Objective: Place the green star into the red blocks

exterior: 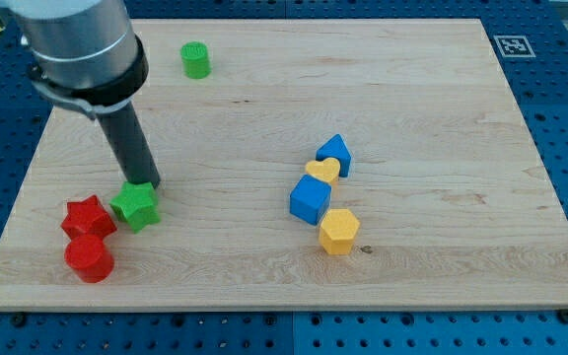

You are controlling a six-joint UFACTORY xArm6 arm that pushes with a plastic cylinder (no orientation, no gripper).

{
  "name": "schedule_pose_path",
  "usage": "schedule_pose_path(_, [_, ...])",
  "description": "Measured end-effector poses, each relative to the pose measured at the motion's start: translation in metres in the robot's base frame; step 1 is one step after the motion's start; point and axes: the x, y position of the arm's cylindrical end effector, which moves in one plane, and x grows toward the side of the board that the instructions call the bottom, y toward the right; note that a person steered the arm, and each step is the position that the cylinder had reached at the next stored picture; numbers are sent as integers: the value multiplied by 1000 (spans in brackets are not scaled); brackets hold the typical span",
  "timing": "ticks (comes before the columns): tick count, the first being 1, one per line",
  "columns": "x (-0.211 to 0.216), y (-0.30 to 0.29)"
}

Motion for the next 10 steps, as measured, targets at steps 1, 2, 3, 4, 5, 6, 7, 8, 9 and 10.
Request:
schedule_pose_path(1, [10, 4])
schedule_pose_path(2, [14, 5])
schedule_pose_path(3, [14, 24])
schedule_pose_path(4, [14, 37])
schedule_pose_path(5, [20, 30])
schedule_pose_path(6, [30, 10])
schedule_pose_path(7, [0, 14])
schedule_pose_path(8, [-73, 9])
schedule_pose_path(9, [-139, -12])
schedule_pose_path(10, [-209, -28])
